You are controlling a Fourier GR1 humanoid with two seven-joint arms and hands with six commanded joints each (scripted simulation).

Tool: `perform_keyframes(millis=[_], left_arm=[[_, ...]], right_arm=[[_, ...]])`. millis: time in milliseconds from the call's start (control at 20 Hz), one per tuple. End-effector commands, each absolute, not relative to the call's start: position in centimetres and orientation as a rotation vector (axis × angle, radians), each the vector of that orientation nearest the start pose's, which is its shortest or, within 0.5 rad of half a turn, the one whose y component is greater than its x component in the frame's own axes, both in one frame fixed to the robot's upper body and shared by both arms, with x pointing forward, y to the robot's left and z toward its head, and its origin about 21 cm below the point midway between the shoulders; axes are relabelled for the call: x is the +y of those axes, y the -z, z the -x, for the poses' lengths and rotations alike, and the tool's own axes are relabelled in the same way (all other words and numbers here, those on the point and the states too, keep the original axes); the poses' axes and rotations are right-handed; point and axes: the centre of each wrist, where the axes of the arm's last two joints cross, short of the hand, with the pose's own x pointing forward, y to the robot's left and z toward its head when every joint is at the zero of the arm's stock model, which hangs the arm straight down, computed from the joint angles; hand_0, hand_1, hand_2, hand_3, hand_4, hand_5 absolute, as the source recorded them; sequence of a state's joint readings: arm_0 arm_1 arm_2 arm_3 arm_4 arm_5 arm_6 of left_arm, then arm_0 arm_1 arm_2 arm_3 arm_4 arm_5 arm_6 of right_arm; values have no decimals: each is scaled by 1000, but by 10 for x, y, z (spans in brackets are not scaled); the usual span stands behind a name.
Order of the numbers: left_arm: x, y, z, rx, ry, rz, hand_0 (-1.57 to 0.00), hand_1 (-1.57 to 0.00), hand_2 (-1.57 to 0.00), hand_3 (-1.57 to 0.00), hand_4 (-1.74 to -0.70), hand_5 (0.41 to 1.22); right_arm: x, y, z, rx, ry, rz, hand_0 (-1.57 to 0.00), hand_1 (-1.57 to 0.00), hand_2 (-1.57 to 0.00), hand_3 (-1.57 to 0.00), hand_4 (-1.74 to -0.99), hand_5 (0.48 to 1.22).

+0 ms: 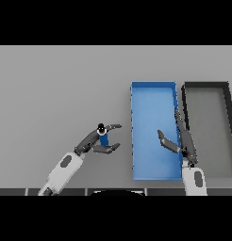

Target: Pick up the blue pipe and place it into the blue bin.

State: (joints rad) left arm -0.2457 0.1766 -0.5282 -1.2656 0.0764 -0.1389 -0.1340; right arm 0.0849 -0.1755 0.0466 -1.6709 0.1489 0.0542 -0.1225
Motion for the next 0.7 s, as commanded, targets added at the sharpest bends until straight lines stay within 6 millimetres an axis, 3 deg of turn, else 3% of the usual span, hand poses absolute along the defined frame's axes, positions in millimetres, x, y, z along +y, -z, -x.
perform_keyframes(millis=[0, 100, 250, 400, 650], left_arm=[[143, 36, -269, -1468, 673, 426, -125, -319, -485, -535, -1281, 735], [140, 39, -267, -1471, 644, 434, -602, -752, -865, -908, -1439, 910], [132, 36, -261, -1481, 655, 458, -1075, -1151, -1210, -1194, -1580, 1062], [126, 33, -255, -1522, 675, 448, -1317, -1356, -1386, -1378, -1513, 1139], [117, 15, -260, -1640, 649, 461, -1488, -1501, -1510, -1508, -1474, 1194]], right_arm=[[-265, -15, -230, -1685, -332, 181, 1, 1, 1, 1, -1220, 656], [-262, -13, -230, -1680, -330, 177, 1, 1, 1, 1, -1219, 657], [-258, -13, -233, -1666, -322, 154, 1, 1, 1, 1, -1233, 660], [-259, -13, -232, -1680, -322, 154, 1, 1, 1, 1, -1222, 646], [-262, -12, -235, -1657, -304, 140, 1, 1, 1, 1, -1225, 630]])
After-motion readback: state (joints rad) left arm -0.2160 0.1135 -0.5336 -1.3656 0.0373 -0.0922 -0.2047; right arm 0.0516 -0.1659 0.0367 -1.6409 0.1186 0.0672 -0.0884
